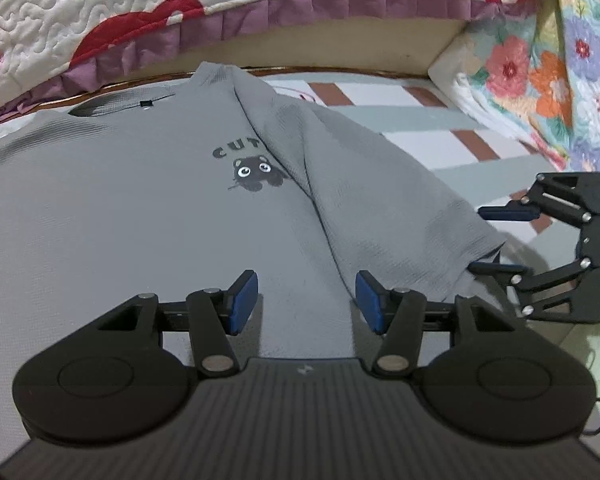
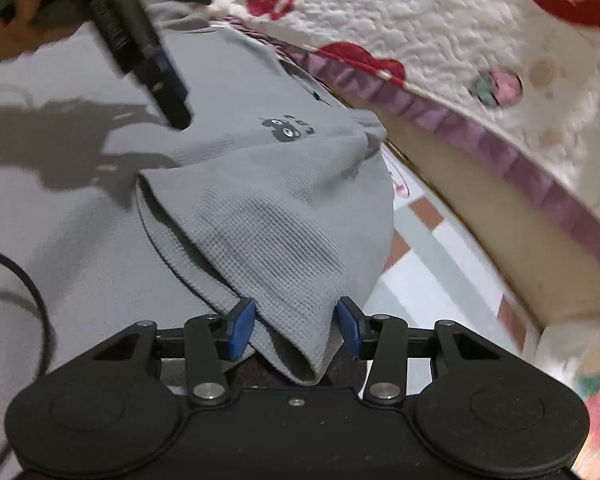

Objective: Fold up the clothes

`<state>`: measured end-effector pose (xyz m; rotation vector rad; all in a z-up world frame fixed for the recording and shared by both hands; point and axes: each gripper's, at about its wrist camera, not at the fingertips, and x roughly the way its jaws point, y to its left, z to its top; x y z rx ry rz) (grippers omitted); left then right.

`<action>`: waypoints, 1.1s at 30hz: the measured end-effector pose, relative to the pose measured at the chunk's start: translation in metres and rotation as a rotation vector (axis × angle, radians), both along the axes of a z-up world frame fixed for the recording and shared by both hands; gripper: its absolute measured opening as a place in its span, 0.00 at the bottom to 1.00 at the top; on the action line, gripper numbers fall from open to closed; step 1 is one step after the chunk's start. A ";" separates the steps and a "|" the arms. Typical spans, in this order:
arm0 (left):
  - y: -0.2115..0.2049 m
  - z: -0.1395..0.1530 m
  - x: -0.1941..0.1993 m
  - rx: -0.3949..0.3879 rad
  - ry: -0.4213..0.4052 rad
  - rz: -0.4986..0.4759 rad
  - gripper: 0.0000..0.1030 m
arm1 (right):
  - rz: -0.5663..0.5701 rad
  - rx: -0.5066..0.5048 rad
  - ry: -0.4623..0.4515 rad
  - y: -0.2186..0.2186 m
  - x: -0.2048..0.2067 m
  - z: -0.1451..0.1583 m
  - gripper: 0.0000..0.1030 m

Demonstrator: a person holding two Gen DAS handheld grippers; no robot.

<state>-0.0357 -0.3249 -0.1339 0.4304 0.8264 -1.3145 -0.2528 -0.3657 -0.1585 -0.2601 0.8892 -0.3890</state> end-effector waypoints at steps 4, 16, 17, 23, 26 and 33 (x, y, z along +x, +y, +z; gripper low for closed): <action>-0.001 -0.002 0.004 0.001 0.024 -0.014 0.52 | 0.044 -0.024 0.004 0.003 0.001 -0.002 0.47; -0.012 -0.002 -0.017 -0.017 0.020 -0.081 0.54 | -0.421 0.157 -0.429 -0.090 -0.045 0.058 0.03; -0.013 -0.003 -0.018 -0.013 0.022 -0.082 0.54 | -0.480 0.186 -0.445 -0.101 -0.054 0.056 0.03; -0.013 -0.010 -0.019 0.008 0.018 -0.079 0.54 | -0.807 0.431 -0.487 -0.172 -0.096 0.016 0.05; -0.011 -0.011 -0.016 0.011 0.029 -0.064 0.54 | -0.890 0.441 -0.460 -0.183 -0.101 0.005 0.13; -0.008 -0.015 -0.007 0.026 0.040 -0.034 0.55 | -0.815 0.806 -0.700 -0.181 -0.113 0.010 0.22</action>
